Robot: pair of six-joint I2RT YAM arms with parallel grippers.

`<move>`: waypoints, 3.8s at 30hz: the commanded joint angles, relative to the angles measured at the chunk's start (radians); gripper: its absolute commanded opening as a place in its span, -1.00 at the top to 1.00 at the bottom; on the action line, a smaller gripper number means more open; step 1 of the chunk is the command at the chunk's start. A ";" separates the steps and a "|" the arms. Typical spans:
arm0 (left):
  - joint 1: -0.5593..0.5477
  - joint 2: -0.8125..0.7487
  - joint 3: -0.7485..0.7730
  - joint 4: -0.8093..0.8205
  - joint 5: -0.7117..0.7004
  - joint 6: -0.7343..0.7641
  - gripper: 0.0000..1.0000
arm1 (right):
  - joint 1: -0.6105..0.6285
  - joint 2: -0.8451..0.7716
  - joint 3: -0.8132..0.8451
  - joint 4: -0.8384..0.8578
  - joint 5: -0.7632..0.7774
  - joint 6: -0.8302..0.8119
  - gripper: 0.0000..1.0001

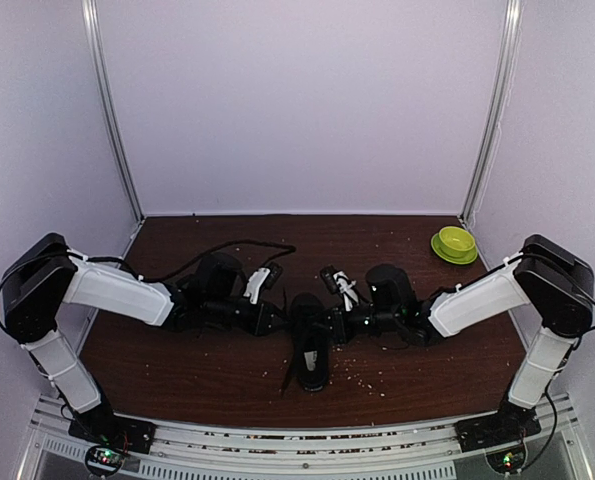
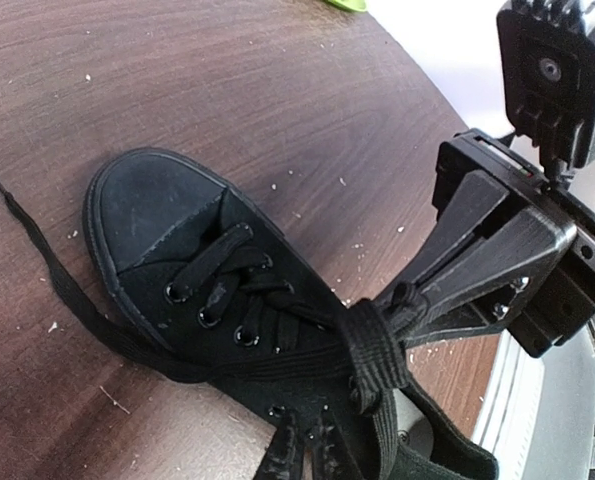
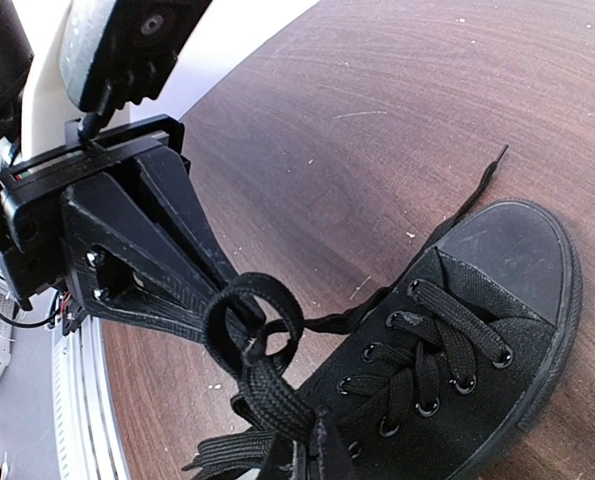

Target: Tie the shoes

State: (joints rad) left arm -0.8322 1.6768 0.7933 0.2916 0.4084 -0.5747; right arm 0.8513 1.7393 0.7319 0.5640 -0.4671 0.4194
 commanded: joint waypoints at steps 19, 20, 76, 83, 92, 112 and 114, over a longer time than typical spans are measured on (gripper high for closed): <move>-0.006 0.151 0.140 0.086 0.082 0.004 0.85 | -0.006 -0.049 -0.014 0.037 0.031 0.012 1.00; -0.006 0.152 0.136 0.095 0.090 0.001 0.85 | -0.006 -0.048 -0.018 0.042 0.036 0.018 1.00; -0.054 0.131 0.079 0.184 0.000 -0.058 1.00 | -0.003 -0.061 -0.097 0.099 0.057 0.070 1.00; -0.054 0.129 0.062 0.199 -0.002 -0.073 1.00 | -0.003 -0.105 -0.141 0.114 0.066 0.100 0.47; -0.054 0.107 0.046 0.198 -0.040 -0.103 1.00 | 0.006 -0.223 -0.229 0.091 0.143 0.144 0.06; -0.054 0.091 -0.009 0.292 -0.008 -0.177 1.00 | 0.233 -0.130 -0.022 -0.151 0.460 0.279 0.16; -0.054 0.088 -0.018 0.301 -0.008 -0.178 1.00 | 0.233 -0.120 -0.007 -0.164 0.487 0.304 0.18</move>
State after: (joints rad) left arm -0.8902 1.7985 0.7982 0.5179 0.3969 -0.7429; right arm 1.0836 1.5925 0.6888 0.4198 -0.0696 0.6529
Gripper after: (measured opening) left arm 0.008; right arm 0.419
